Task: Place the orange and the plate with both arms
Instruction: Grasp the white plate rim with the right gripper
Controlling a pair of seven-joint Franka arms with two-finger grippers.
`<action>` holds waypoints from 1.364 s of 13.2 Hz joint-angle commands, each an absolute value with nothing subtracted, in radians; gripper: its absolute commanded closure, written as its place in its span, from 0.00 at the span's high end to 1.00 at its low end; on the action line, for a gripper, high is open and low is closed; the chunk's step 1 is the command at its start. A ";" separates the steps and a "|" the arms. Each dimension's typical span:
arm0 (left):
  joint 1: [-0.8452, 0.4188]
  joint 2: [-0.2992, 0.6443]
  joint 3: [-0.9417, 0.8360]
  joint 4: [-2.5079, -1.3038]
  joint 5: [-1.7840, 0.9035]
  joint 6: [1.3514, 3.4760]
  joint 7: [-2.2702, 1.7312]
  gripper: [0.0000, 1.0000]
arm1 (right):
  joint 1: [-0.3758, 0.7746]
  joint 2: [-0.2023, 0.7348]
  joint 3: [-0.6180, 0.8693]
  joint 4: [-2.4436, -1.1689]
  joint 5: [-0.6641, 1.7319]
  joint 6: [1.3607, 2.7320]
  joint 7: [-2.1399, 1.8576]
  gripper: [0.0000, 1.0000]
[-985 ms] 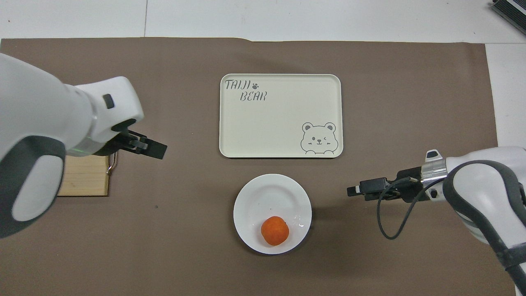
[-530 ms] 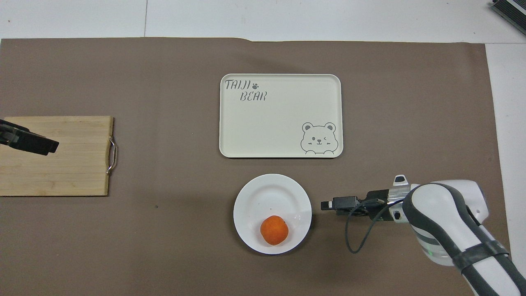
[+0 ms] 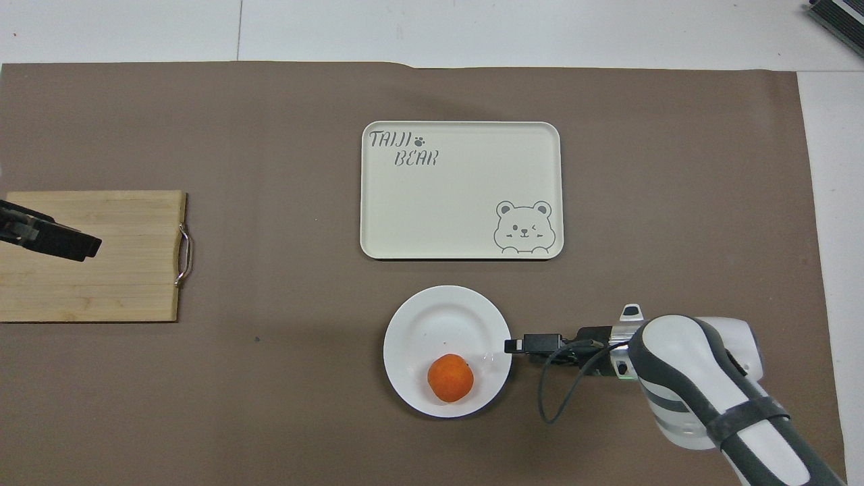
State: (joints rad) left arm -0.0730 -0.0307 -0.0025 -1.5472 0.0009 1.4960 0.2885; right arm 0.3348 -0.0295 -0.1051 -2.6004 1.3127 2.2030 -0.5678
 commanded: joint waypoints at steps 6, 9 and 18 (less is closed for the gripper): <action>-0.072 -0.048 0.002 -1.529 0.000 1.517 0.204 1.00 | 0.413 -0.038 -0.104 -2.635 1.417 2.266 -0.589 1.00; -0.054 -0.063 0.009 -1.532 -0.006 1.505 0.206 1.00 | 0.414 -0.038 -0.104 -2.637 1.425 2.270 -0.581 0.82; -0.051 -0.066 0.003 -1.532 -0.005 1.505 0.209 1.00 | 0.423 -0.026 -0.106 -2.626 1.420 2.275 -0.561 0.00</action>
